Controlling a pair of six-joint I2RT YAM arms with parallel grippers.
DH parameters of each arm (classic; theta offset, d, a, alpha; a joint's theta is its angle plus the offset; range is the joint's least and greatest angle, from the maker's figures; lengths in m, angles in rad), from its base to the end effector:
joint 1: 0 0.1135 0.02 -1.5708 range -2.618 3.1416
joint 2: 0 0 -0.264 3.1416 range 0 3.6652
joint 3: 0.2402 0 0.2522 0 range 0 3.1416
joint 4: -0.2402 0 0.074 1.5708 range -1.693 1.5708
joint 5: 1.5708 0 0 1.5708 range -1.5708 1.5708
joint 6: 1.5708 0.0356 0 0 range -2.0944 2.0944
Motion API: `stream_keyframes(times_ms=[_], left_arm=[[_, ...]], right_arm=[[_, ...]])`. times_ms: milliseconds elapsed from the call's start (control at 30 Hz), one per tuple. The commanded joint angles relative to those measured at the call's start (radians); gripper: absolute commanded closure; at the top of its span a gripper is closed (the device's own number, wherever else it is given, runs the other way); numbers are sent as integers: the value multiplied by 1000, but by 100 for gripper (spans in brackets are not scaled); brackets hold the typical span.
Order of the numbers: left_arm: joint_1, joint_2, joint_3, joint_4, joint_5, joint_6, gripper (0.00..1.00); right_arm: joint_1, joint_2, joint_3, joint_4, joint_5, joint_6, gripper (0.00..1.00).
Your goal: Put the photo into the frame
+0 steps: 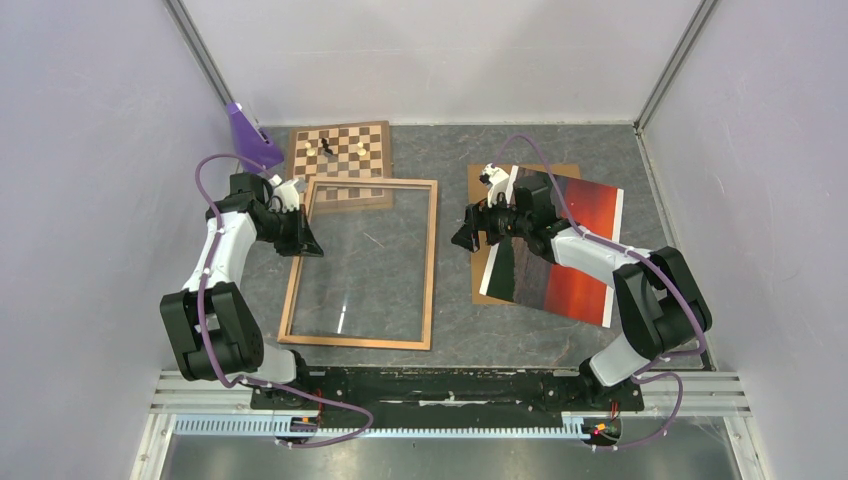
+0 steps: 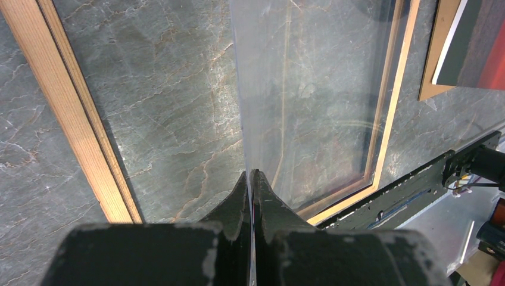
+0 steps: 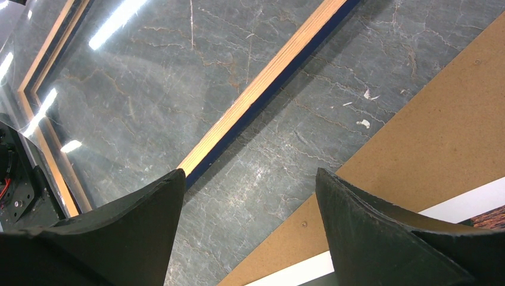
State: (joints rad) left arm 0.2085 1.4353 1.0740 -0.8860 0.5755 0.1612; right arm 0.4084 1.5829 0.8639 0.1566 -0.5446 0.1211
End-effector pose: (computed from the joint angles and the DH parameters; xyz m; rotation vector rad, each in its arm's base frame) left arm 0.2659 0.0365 0.2461 0.0651 2.6431 -0.6891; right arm 0.3005 0.1501 0.2056 -0.6344 2.0764 0.8881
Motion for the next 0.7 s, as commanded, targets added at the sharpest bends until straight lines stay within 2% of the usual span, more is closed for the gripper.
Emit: stream_keyframes(times_ms=[0,667], left_arm=[[6,-39,5,24,-29,34,98],[6,-30,0,25,-7,18,98]], right_arm=[[-3,-16,4,23,-14,-14,17],[-5,-16,4,22,-16,-14,17]])
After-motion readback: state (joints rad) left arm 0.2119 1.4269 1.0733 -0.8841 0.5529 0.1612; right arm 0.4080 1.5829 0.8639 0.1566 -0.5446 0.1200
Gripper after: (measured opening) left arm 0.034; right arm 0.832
